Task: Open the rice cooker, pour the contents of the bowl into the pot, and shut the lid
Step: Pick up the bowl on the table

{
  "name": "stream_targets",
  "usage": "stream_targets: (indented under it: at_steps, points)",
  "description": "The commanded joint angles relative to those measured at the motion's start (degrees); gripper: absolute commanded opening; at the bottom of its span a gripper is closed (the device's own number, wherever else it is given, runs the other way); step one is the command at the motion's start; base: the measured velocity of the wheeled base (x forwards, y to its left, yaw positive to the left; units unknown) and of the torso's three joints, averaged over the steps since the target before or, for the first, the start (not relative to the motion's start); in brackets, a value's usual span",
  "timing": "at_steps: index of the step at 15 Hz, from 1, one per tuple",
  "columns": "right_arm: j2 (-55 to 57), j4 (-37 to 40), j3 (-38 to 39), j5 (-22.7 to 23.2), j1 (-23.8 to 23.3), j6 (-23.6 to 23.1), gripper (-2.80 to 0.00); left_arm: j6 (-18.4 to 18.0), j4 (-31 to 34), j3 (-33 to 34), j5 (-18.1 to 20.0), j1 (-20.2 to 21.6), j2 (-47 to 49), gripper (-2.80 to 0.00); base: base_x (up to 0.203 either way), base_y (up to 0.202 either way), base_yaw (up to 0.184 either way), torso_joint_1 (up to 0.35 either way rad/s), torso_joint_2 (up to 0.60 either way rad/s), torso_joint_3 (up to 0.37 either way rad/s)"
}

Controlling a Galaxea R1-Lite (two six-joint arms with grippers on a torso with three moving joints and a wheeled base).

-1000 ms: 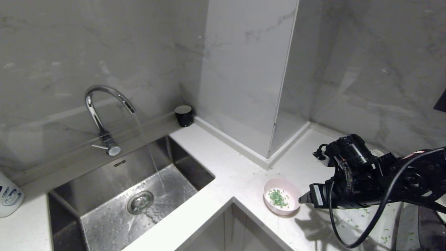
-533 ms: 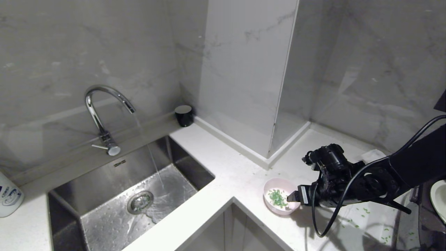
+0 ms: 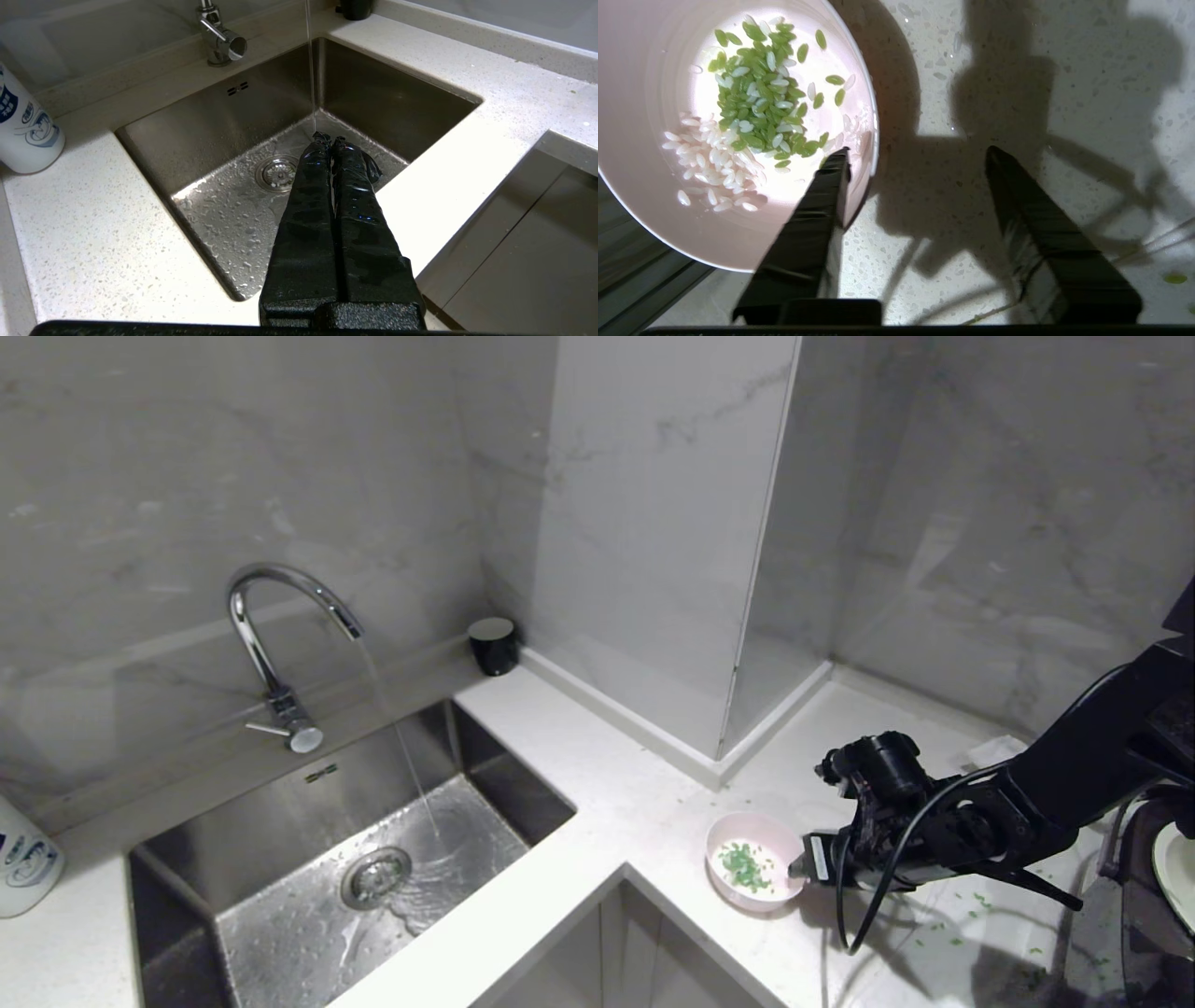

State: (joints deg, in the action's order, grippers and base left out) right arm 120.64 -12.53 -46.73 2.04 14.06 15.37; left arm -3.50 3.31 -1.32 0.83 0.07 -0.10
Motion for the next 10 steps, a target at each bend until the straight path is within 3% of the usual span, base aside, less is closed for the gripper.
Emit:
stream_targets:
  at_steps: [1,10]
  points:
    - [-0.1,0.0,-0.6,0.1,0.3,0.1,-2.8,0.0,0.0,0.0,0.0,0.0,-0.1,-2.8,0.0,0.0,0.0,0.0,0.0,0.0]
    - [0.7,0.2,-4.5,0.1,5.3,2.3,-2.8,0.3,0.0,0.0,-0.4,0.0,-0.1,-2.8,0.0,0.0,0.0,0.0,0.0,0.0]
